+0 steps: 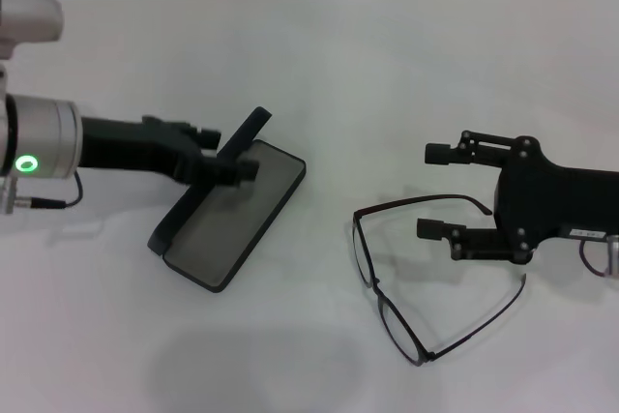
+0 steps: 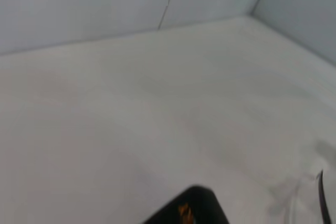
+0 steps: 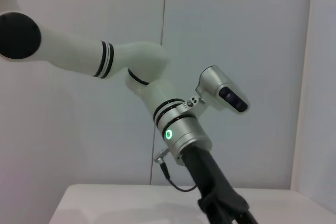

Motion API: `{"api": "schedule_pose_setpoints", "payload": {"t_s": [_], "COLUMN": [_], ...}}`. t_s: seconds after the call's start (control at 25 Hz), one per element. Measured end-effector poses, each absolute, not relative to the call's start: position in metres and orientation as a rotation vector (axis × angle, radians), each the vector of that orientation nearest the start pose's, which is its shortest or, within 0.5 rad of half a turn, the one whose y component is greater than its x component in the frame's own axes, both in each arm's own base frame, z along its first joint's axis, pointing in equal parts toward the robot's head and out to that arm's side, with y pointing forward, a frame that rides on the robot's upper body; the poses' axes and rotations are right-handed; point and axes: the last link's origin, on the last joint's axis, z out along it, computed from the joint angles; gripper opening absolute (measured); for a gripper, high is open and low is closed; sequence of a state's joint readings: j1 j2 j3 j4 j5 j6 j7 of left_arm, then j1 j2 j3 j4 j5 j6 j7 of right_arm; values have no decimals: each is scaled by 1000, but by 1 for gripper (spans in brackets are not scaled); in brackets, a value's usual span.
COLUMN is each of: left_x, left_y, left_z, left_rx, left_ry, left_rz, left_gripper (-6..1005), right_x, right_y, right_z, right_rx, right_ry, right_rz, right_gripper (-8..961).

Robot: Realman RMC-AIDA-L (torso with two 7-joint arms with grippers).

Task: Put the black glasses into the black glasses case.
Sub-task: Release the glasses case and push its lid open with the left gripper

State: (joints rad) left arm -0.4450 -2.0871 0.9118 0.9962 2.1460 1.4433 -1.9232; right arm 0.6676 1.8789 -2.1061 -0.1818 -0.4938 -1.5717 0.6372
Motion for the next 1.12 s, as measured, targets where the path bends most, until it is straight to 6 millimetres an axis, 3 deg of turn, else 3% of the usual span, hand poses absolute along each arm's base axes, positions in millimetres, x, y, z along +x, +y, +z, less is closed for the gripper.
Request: {"api": "schedule_pose_setpoints", "payload": {"t_s": [0.4,0.84,1.12], "left_x": [-266,-264,-253], "left_y": [339,344,359], "left_z": [14,18,29], "left_rx": [-2638,-2635,-2616], "left_ry": [-1018,-991,-885], "left_rz": [-276,-263,-256], "left_gripper": [848,424,317], "right_x": [228,226,226], "right_y": [316,316,315], "right_z": [-29,-30,-31], "right_rx": [-2792,-2788,-2786], "right_ry": [-115,-137,-139], "right_rz": [997,1000,1004], "right_gripper": [763,763,763]}}
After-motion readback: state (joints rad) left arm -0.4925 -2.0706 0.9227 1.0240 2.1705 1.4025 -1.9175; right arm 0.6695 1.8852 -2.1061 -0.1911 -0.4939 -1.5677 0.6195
